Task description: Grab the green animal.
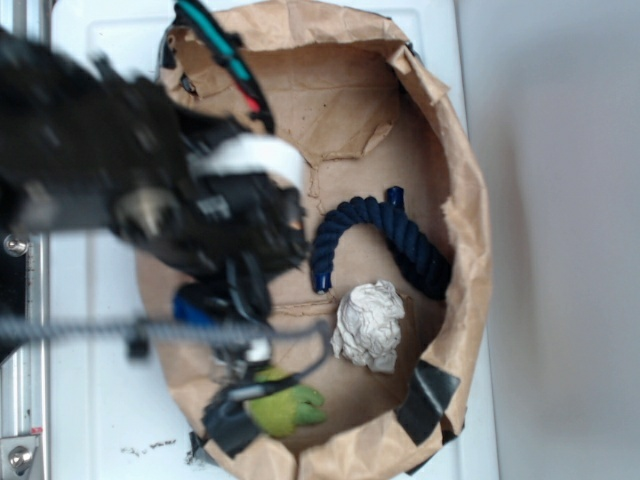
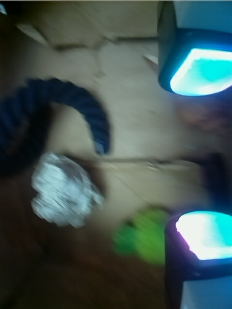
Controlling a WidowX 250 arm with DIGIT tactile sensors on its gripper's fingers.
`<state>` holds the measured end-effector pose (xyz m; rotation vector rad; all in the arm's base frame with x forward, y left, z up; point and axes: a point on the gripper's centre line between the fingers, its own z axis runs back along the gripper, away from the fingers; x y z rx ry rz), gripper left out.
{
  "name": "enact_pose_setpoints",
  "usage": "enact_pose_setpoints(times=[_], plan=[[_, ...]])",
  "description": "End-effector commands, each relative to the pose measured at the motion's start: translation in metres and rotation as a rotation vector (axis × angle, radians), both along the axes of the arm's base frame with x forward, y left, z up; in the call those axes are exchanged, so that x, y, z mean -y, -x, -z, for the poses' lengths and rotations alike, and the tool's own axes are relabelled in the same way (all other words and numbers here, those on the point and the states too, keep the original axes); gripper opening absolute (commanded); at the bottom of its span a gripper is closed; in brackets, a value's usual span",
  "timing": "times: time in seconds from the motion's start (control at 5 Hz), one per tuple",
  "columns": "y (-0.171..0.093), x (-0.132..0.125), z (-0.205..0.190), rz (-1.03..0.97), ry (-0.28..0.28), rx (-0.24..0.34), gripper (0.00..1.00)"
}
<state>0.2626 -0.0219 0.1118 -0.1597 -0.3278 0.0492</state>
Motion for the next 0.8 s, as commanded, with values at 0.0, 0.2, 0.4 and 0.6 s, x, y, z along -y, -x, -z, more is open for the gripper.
enact_pose_setpoints(times=[0.0, 0.2, 0.4, 0.6], plan=[[-0.029, 0.003, -0.011, 0.028, 0.002, 0.052, 1.00], [-0.039, 0.005, -0.003, 0.021, 0.027, 0.015, 1.00], [-0.036, 0.008, 0.001, 0.062, 0.036, -0.011, 1.00], [-0.013, 0.011, 0.002, 0.142, 0.041, -0.031, 1.00]])
